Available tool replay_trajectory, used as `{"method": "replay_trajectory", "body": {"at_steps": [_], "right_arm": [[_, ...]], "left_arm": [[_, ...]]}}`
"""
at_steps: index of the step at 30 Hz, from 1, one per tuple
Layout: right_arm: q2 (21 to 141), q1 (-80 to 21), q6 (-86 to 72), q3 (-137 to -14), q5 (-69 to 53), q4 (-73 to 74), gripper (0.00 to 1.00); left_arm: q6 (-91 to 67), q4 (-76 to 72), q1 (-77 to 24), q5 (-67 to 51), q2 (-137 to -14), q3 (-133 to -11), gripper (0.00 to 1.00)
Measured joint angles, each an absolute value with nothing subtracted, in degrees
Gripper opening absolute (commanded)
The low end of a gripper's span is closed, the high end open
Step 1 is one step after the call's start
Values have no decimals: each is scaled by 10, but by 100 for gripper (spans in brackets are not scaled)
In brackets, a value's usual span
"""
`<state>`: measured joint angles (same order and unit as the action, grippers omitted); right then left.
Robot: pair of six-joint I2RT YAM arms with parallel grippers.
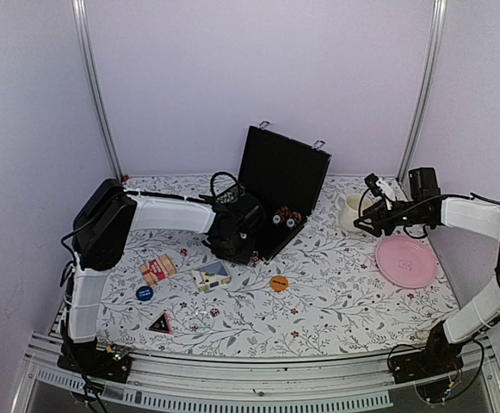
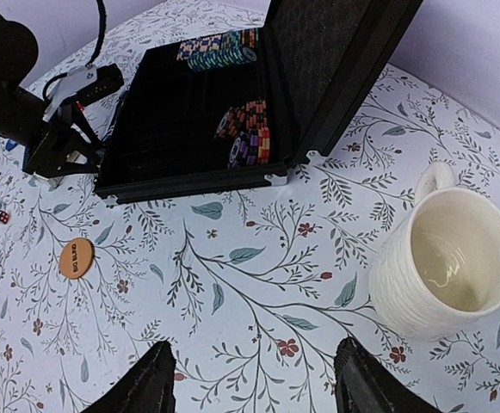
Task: Pack up texas hold em set
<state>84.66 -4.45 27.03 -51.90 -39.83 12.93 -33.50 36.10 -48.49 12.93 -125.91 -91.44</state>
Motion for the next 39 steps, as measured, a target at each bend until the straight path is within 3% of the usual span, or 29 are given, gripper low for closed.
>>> {"method": "replay_trajectory", "body": {"at_steps": [4,15,17,23,27,28,30,34,35,37,39], "right_arm": [[848,-44,270,-519,-398,130,58],[861,-44,270,-522,-410,134,58],[865,-44,270,-523,-411,137,58],[871,-44,270,-526,-413,142,58],[871,-44,270,-529,-414,142,58],[871,-44,270,-529,-413,142,58],[871,-44,270,-529,-414,143,58],[871,-44,270,-529,-417,145,58],[871,-44,270,-529,-418,145,58],[871,-44,270,-529,-419,146,58],[871,-44,270,-529,-420,146,58]], "left_arm": [[-310,345,-492,124,-1257,-909,36],[-240,343,-547,54,-1193,-823,39],[-223,346,-569,24,-1191,-823,44],[-190,371,-607,-33,-1192,-841,70],[-179,394,-600,-29,-1190,-863,73],[-178,396,-595,-27,-1186,-864,72],[-177,401,-584,-18,-1176,-864,59],[-194,401,-536,12,-1155,-864,14],[-201,398,-522,18,-1152,-863,7],[-209,389,-495,31,-1150,-860,0],[-211,375,-469,43,-1151,-855,0]]}}
